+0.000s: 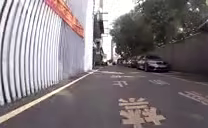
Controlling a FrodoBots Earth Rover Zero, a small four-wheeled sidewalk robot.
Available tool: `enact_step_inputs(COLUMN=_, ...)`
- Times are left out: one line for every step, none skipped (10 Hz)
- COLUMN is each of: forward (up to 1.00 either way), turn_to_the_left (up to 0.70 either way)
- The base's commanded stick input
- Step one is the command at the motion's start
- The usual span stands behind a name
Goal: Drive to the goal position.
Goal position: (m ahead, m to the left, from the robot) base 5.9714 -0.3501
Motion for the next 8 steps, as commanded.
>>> enact_step_inputs(forward=0.70, turn_to_the_left=0.00)
enact_step_inputs(forward=0.70, turn_to_the_left=0.00)
enact_step_inputs(forward=0.70, turn_to_the_left=0.00)
enact_step_inputs(forward=0.70, turn_to_the_left=0.00)
enact_step_inputs(forward=0.70, turn_to_the_left=0.00)
enact_step_inputs(forward=0.70, turn_to_the_left=0.00)
enact_step_inputs(forward=0.70, turn_to_the_left=0.00)
enact_step_inputs(forward=0.70, turn_to_the_left=0.00)
